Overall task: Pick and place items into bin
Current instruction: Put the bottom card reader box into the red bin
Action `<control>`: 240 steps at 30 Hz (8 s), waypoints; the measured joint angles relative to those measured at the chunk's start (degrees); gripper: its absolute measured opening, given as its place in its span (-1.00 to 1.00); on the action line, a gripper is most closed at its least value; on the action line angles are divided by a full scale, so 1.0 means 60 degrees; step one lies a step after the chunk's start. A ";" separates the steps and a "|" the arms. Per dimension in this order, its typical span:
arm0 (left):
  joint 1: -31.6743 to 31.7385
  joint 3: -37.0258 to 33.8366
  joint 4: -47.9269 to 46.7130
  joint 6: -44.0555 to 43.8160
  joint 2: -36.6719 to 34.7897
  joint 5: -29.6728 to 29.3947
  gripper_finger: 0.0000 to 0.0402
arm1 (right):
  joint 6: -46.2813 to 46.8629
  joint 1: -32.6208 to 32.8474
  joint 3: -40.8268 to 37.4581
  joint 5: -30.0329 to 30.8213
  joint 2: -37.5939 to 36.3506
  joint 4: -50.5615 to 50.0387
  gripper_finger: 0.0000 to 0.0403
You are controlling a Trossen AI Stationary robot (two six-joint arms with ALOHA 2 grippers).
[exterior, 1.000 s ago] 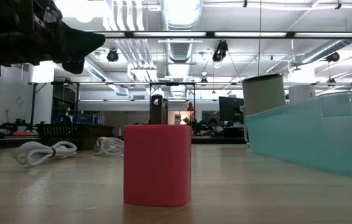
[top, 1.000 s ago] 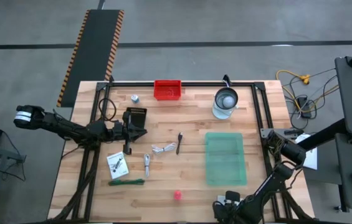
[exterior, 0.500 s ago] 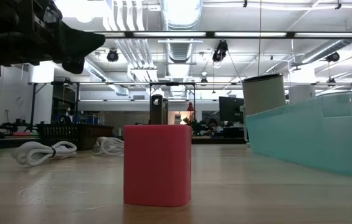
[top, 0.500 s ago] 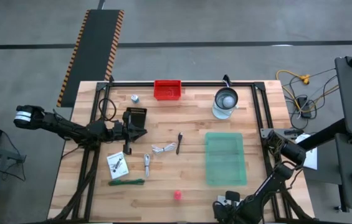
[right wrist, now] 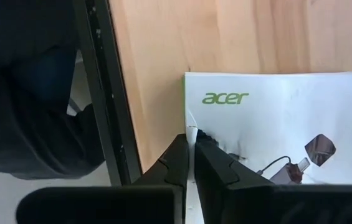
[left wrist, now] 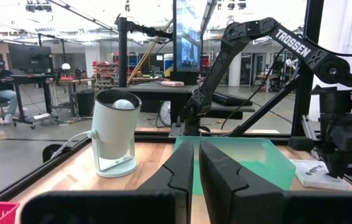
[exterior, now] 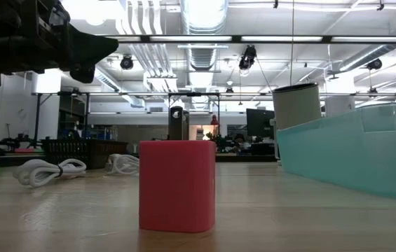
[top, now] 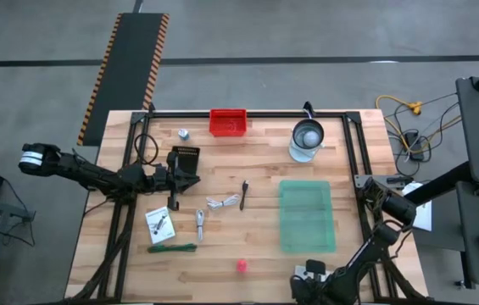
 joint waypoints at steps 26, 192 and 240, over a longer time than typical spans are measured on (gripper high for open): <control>0.0001 0.0000 0.0000 0.0000 0.0000 0.0001 -0.95 | -0.3207 -0.0006 0.0001 0.4887 -0.1387 0.0070 -0.96; -0.0991 0.7096 -0.5814 0.2743 0.5147 0.8235 -0.85 | -1.2071 -0.3883 -0.5231 0.1028 -0.4160 1.2399 -0.17; -0.0158 0.8749 -1.2766 0.2031 0.3581 -0.3613 -0.85 | -1.0691 -0.3796 -0.5555 0.0974 -0.3914 0.7999 -0.28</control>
